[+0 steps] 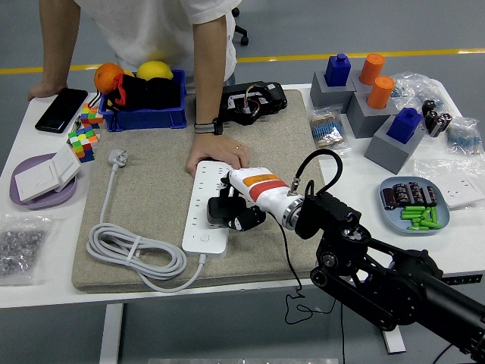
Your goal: Press the white button,pick up the black plug,place it near the board,insert it into the board
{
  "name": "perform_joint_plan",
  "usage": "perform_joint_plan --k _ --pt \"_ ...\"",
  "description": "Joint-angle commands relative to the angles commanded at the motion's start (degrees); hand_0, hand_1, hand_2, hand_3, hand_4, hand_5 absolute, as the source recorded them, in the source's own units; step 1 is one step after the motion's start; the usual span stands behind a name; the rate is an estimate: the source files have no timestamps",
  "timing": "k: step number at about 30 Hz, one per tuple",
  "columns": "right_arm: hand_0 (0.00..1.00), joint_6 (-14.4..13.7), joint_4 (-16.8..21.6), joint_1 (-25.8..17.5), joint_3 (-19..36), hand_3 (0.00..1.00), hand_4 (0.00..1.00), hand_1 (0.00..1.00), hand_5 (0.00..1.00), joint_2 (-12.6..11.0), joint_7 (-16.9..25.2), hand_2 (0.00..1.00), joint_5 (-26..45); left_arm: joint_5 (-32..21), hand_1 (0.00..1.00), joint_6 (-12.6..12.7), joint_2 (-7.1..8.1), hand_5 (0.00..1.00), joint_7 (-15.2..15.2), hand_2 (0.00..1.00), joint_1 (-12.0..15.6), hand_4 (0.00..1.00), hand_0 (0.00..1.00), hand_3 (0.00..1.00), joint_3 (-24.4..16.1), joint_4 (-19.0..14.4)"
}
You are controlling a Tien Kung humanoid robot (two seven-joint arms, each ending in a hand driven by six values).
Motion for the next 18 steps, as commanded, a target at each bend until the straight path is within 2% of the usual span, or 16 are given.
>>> perform_joint_plan --k 9,18 --pt "0.354 0.46 4.20 -1.49 1.12 0.482 0.757 0.407 0.002 0.09 -5.37 0.443 -1.64 0.12 0.656 0.00 -0.06 0.008 -0.04 0.651 0.06 0.622 0.655 0.651 -0.38 0.00" --pt "0.354 0.54 5.64 -2.07 1.35 0.485 0.760 0.408 0.002 0.46 -8.94 0.442 -2.53 0.06 0.655 0.04 -0.15 0.010 -0.18 0.650 -0.05 0.622 0.655 0.651 -0.59 0.00"
